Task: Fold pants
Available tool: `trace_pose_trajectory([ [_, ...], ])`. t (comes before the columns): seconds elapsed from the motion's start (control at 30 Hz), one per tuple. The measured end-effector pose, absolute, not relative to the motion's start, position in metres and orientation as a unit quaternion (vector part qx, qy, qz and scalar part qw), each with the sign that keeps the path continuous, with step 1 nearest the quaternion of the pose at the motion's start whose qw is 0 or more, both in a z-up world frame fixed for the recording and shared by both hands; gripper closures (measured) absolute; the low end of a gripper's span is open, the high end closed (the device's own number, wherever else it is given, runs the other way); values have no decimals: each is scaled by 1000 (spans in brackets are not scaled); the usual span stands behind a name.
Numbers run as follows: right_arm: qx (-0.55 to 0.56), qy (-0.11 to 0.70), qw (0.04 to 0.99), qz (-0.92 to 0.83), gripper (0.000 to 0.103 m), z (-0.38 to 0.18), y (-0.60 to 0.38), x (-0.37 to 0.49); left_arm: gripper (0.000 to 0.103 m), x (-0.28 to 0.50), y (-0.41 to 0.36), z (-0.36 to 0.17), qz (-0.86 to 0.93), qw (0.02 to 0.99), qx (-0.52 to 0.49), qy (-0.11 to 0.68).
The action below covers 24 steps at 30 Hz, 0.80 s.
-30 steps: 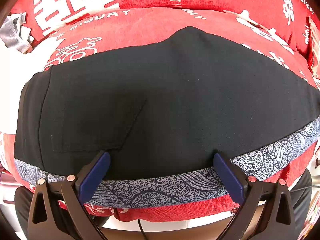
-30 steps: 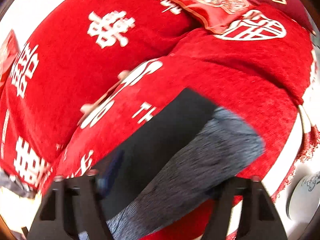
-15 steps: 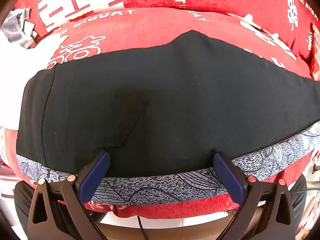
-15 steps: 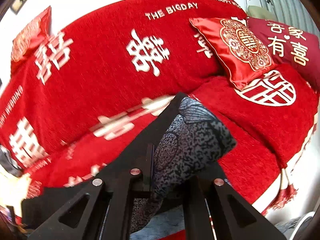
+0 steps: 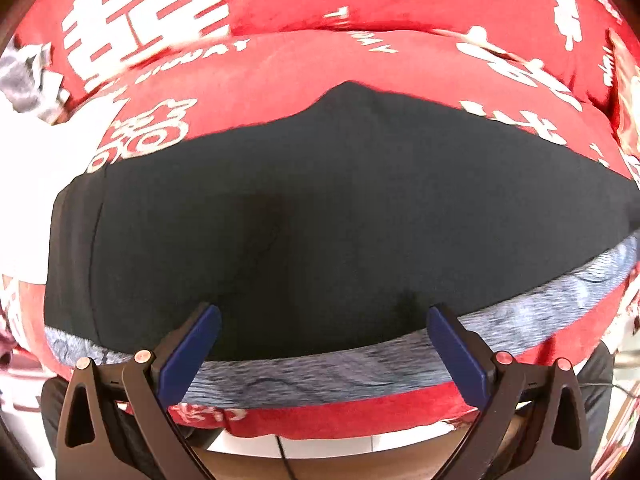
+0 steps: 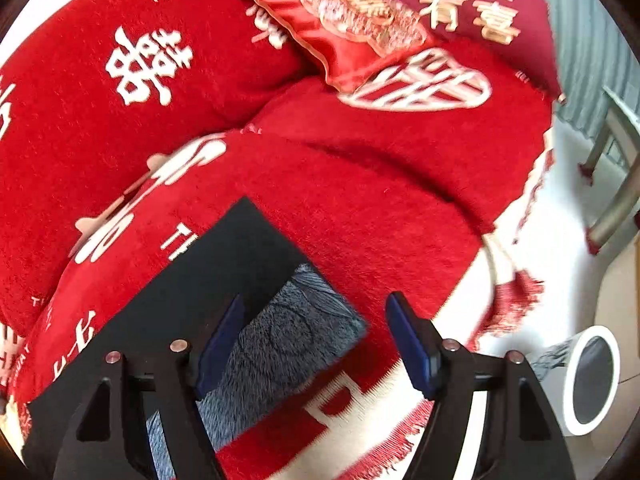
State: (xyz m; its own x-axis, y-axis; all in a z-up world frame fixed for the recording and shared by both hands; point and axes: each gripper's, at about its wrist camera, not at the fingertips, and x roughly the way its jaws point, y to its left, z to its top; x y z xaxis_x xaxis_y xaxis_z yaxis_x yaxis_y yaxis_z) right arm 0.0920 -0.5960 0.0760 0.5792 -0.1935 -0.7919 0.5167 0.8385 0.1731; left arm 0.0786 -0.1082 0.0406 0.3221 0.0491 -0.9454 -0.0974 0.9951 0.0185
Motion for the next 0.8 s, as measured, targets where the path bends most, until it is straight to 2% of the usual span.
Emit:
trace_pose_trajectory([
  [0.1,79,436,893,-80,27,87,-517,99,0,83,-140,43,7,812,-7,583],
  [0.2,-25,477,876,68,27,73,-431,98,0,82,-167,44,-23,815,30,578],
  [0.3,-92,496,859,87,27,50,-397,99,0,82,-170,40,-20,814,54,577],
  [0.47,-43,519,853,35,23,33,-449,103,0,89,-125,19,-7,790,-18,613],
  [0.63,15,543,836,-74,20,34,-525,110,0,87,-130,25,0,794,-14,608],
  [0.8,7,499,866,-38,19,65,-485,129,0,105,-140,40,-12,809,-21,588],
])
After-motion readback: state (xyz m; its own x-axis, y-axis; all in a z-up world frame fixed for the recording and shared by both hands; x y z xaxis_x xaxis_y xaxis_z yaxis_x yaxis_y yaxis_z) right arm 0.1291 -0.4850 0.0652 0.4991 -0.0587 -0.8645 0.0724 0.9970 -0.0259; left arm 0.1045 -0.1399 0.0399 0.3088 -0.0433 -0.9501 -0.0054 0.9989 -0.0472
